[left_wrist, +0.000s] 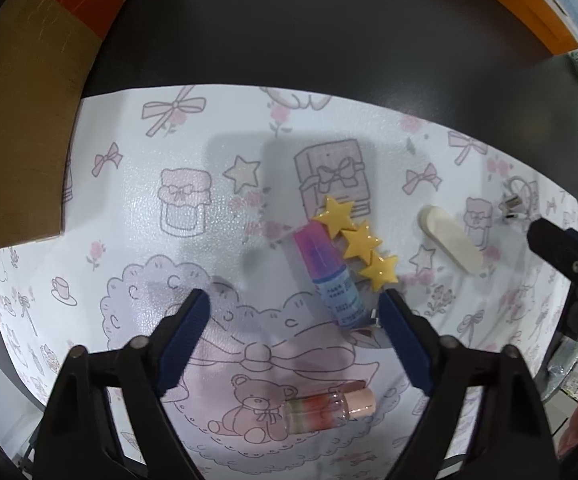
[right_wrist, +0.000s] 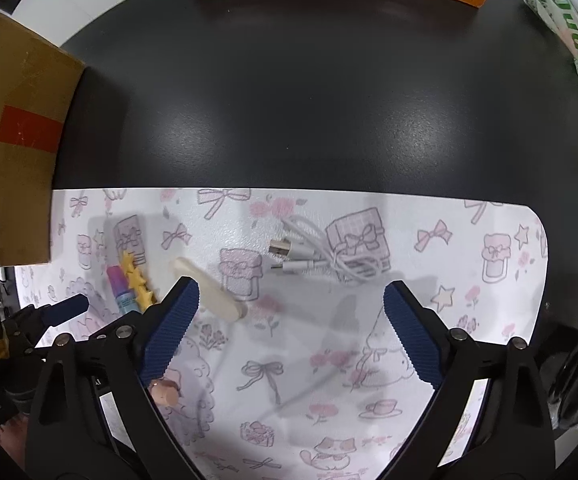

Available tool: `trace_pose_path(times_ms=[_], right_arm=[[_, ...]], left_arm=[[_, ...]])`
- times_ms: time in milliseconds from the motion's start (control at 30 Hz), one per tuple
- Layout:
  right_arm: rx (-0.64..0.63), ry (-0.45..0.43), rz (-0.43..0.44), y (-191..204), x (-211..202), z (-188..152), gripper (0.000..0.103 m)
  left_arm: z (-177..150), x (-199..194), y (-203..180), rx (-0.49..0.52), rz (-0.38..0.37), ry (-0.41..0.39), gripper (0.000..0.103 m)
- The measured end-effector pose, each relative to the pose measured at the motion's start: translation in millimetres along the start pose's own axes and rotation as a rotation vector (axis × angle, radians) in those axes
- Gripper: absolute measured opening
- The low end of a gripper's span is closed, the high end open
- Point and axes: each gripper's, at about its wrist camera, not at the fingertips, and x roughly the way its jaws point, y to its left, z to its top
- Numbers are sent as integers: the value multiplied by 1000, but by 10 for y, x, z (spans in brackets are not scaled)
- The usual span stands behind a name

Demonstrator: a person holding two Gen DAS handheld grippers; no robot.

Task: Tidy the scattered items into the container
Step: 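Lower the right gripper to the white USB cable while left lowers to the pink-capped bottle, then close the right gripper on the white cable while left closes on the pink-capped blue bottle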

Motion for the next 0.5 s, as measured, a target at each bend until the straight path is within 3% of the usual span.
trace_pose_path(times_ms=[33,100,233,400,500], right_arm=[[-1,3,1,-2,22,15,95],[-9,11,-1,8,62,42,95],[-30,25,-12,48,142,75,93],[-49,51,-46,94,247,92,74],[-65,45,-78,117,272,93,71]], left_arm=[[4,16,-8,2,2,6,65],[10,35,-34,12,19,12,58],[12,26,-53,21,36,7,55],[1,-2,4,17,56,2,39],[-6,-17,44,16,59,-1,32]])
